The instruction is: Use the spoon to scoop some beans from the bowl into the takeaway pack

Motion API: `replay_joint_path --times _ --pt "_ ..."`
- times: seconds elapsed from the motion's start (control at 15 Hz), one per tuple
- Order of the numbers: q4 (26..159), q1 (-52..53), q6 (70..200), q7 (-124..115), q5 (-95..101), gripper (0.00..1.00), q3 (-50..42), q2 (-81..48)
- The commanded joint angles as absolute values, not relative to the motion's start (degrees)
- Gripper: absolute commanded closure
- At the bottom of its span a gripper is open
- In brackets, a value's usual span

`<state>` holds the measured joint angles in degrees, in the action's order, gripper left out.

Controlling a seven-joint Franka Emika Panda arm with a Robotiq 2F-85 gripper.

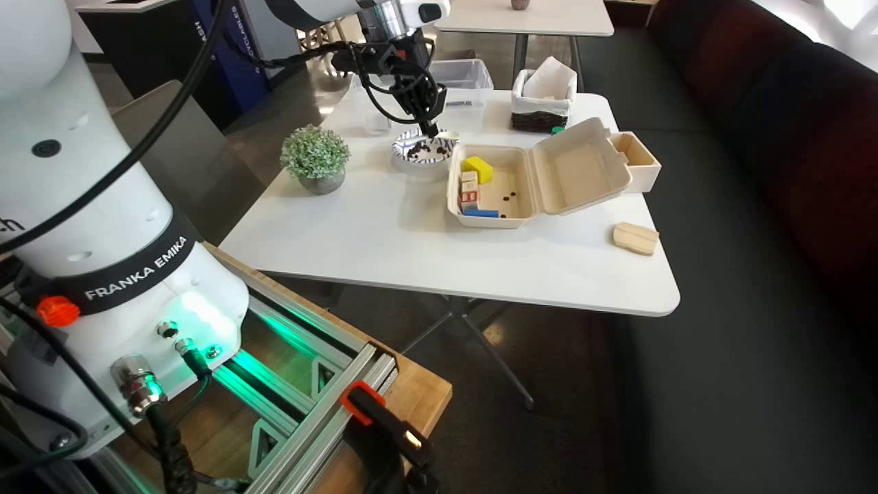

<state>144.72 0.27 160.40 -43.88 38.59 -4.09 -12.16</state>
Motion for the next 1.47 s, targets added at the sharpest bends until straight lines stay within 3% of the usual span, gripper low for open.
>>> replay_joint_path --times 0.0,1.4 --pt "144.7 0.3 160.4 -43.8 38.6 0.97 -4.1 -12.0" --pt "132.3 7.4 160.8 -44.2 46.4 0.97 -2.3 -27.0"
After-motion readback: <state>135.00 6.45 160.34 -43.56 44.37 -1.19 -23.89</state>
